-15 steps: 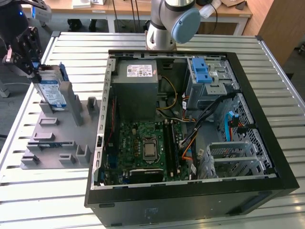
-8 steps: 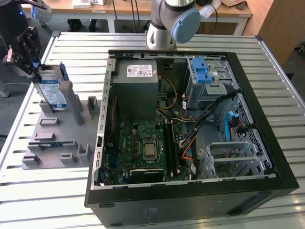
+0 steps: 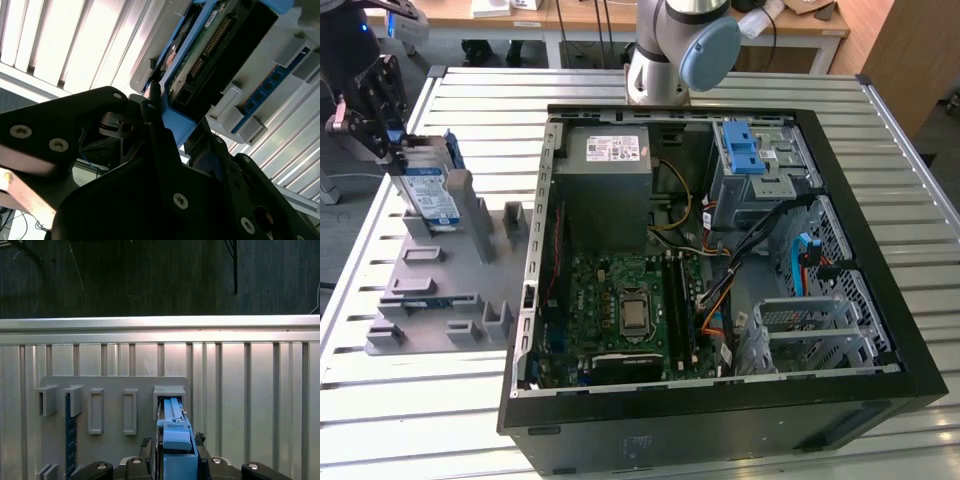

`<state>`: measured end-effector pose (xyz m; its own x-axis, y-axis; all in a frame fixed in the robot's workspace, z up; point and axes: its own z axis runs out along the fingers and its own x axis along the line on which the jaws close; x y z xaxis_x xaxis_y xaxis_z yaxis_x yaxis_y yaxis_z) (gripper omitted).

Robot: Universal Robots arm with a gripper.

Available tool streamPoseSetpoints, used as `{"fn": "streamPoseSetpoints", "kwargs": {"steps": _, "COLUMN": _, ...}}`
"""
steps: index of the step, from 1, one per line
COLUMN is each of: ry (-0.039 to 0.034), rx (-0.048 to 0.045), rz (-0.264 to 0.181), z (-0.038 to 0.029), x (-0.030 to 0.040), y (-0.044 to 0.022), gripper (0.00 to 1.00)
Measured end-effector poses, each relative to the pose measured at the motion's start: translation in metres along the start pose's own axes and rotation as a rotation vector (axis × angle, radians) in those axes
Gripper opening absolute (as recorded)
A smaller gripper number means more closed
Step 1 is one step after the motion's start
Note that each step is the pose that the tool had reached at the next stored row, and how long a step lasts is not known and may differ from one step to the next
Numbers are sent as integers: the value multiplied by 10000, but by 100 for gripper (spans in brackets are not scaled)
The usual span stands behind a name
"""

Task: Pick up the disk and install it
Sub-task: 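Pick up the disk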

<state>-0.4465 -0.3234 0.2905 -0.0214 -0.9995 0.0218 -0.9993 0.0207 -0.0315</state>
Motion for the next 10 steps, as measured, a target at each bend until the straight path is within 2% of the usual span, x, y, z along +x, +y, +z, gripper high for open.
{"fn": "streamPoseSetpoints", "kwargs": {"steps": 7, "ry": -1, "rx": 1, "rz": -49, "z": 0, "x": 0, "y": 0, "gripper": 43}}
{"fn": "streamPoseSetpoints", "kwargs": {"steps": 8, "ry": -2, "rx": 2, "rz": -56, "z": 0, "x": 0, "y": 0, "gripper": 36}}
{"fn": "streamPoseSetpoints", "kwargs": {"steps": 10, "ry": -2, "rx": 2, "rz": -71, "z": 0, "x": 0, "y": 0, "gripper": 36}}
